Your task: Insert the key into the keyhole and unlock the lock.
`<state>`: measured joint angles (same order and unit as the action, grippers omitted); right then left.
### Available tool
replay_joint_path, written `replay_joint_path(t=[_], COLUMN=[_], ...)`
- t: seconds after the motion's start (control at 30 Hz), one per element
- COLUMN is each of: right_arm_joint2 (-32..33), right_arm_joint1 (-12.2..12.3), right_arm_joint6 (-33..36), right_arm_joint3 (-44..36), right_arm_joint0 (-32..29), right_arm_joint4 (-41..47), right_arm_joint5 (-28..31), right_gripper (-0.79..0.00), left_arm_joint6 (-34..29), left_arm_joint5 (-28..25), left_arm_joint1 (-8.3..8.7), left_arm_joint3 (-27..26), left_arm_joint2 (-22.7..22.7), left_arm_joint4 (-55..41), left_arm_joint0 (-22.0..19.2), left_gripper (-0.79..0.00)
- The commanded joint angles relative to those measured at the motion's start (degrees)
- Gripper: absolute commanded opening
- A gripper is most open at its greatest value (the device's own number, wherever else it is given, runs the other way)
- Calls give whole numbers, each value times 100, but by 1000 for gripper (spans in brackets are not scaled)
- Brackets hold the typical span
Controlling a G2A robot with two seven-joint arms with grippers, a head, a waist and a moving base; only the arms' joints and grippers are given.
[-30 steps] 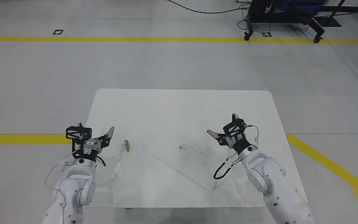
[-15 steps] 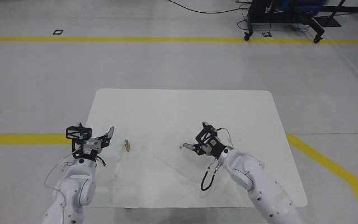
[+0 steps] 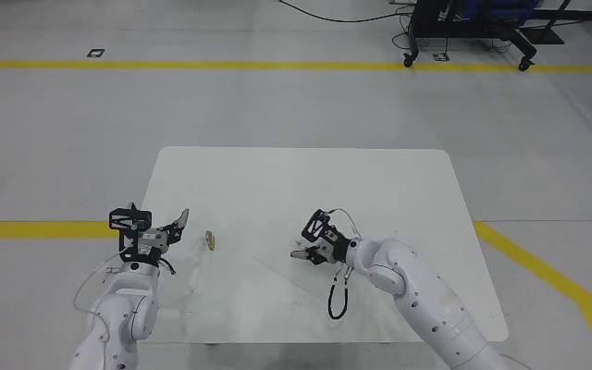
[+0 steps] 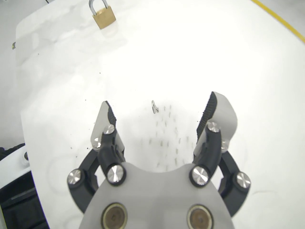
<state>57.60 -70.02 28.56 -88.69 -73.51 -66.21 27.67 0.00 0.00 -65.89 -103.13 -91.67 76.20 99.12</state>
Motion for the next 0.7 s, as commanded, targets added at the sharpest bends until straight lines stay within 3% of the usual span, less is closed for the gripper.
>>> replay_joint_path(t=[0.0, 0.13, 0.2, 0.3, 0.37, 0.67], right_arm_joint2=[-106, -291, -346, -401, -419, -343], right_arm_joint1=[-16, -50, -63, -74, -78, -44], right_arm_joint6=[192, 381, 371, 325, 266, 10], right_arm_joint3=[71, 189, 247, 275, 284, 264], right_arm_joint0=[87, 239, 291, 331, 331, 306], right_arm_joint4=[-6, -156, -186, -294, -334, -424], right_arm_joint5=[43, -35, -46, -122, -160, -19], right_gripper=[-459, -489, -545, -646, -785, -785], left_arm_joint6=[0, 0, 0, 0, 0, 0], left_arm_joint5=[0, 0, 0, 0, 0, 0], left_arm_joint1=[0, 0, 0, 0, 0, 0], left_arm_joint3=[0, 0, 0, 0, 0, 0], left_arm_joint2=[0, 0, 0, 0, 0, 0], left_arm_joint4=[0, 0, 0, 0, 0, 0], left_arm_joint0=[0, 0, 0, 0, 0, 0], left_gripper=[0, 0, 0, 0, 0, 0])
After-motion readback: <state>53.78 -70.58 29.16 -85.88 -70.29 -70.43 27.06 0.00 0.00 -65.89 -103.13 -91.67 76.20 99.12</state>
